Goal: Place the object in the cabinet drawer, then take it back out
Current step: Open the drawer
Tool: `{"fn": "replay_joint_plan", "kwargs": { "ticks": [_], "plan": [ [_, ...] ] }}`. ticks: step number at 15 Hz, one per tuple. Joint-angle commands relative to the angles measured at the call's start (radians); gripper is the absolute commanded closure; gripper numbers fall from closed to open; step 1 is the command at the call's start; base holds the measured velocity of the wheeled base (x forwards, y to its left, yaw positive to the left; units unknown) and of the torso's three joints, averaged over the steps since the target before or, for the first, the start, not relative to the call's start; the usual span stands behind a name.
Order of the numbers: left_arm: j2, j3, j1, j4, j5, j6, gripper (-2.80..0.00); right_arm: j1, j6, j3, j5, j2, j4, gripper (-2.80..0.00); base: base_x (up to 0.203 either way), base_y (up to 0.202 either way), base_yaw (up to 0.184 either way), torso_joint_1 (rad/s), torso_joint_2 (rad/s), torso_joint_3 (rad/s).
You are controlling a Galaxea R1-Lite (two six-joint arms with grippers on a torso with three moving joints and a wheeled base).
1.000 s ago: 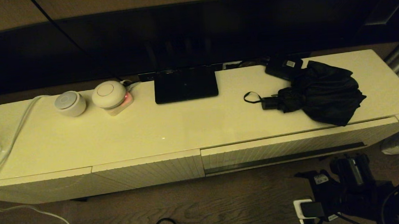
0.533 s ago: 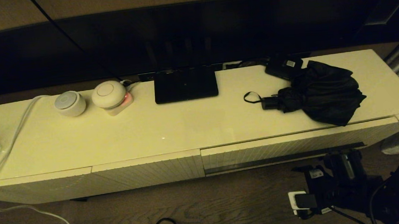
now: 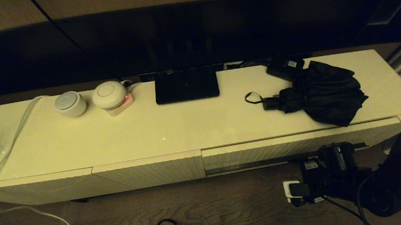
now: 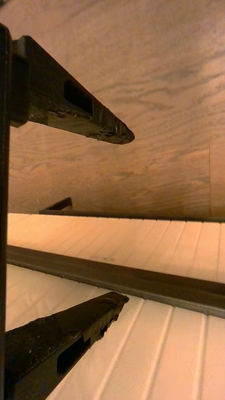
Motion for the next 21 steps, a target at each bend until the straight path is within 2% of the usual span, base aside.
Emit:
{"fn": "replay_joint_plan", "kwargs": {
  "ticks": [1, 21],
  "plan": [
    [0.000, 0.003, 0.000, 0.000, 0.000, 0.001, 0.00, 0.000, 0.003, -0.033, 0.001, 0.018, -0.008, -2.80, 0.000, 0.000, 0.000, 0.000, 0.00, 0.000],
    [0.000, 0.003, 0.000, 0.000, 0.000, 0.000, 0.00, -0.003, 0.016, -0.116, -0.009, 0.095, -0.002, -2.80, 0.000, 0.000, 0.000, 0.000, 0.00, 0.000]
  ]
}}
